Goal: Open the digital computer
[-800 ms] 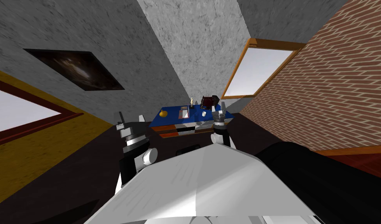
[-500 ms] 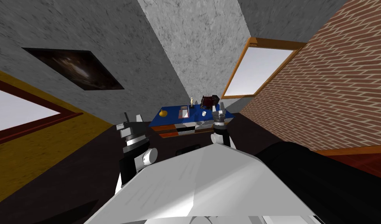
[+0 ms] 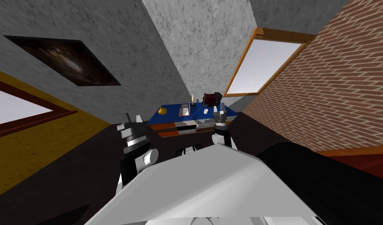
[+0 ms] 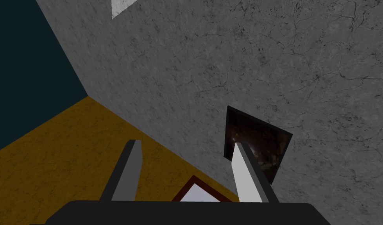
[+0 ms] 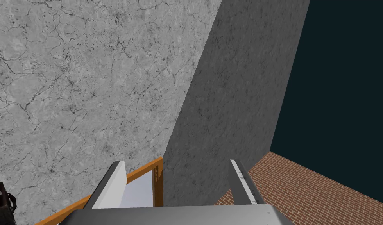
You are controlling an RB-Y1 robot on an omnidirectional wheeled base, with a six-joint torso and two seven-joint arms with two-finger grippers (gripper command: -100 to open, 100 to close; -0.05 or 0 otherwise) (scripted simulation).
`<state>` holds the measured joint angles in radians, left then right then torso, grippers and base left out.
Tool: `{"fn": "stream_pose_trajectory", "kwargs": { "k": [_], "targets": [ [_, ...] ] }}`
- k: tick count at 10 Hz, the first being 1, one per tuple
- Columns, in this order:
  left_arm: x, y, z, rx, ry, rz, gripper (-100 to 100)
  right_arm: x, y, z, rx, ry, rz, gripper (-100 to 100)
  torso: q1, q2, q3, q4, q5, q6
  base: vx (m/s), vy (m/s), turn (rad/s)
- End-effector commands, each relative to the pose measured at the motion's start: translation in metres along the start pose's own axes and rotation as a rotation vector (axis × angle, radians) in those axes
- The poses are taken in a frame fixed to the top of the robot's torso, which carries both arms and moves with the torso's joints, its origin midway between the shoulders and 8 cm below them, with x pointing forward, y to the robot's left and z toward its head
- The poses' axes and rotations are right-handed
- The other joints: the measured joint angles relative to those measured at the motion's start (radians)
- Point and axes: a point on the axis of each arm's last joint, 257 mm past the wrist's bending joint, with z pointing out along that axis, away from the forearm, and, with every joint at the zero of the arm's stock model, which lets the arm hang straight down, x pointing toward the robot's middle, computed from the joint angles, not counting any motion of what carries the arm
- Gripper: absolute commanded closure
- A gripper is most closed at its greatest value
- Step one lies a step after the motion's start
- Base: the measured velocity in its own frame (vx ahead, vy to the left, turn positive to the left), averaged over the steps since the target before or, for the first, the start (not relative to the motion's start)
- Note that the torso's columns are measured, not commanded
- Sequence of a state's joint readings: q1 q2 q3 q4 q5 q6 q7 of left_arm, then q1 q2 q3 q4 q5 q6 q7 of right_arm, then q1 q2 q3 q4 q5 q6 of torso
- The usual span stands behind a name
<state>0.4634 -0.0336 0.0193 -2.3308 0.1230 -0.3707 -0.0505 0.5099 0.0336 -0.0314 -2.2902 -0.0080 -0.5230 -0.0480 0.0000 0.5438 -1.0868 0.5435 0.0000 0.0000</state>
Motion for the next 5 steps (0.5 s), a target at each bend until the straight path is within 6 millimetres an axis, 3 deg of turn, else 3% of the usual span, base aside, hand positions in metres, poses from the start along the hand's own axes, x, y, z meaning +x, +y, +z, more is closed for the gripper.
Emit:
{"fn": "stream_pose_trajectory", "kwargs": {
  "k": [1, 2, 5],
  "targets": [
    [0.0, 0.0, 0.0, 0.0, 0.0, 0.0, 0, 0.0, 0.0, 0.0, 0.0, 0.0, 0.0, 0, 0.0, 0.074, -0.148, 0.074, 0.0, 0.0, 0.0, 0.0, 0.0],
    [0.0, 0.0, 0.0, 0.0, 0.0, 0.0, 0, 0.007, -0.006, 0.0, 0.012, 0.048, -0.025, -100, 0.0, 0.148, -0.295, 0.148, 0.0, 0.0, 0.006, 0.012, 0.017],
    [0.0, 0.0, 0.0, -0.001, 0.0, 0.0, 0, 0.026, -0.027, -0.001, 0.053, 0.162, -0.103, -100, 0.001, 0.193, -0.388, 0.193, 0.0, 0.0, 0.001, 0.036, 0.034]
  ]
}}
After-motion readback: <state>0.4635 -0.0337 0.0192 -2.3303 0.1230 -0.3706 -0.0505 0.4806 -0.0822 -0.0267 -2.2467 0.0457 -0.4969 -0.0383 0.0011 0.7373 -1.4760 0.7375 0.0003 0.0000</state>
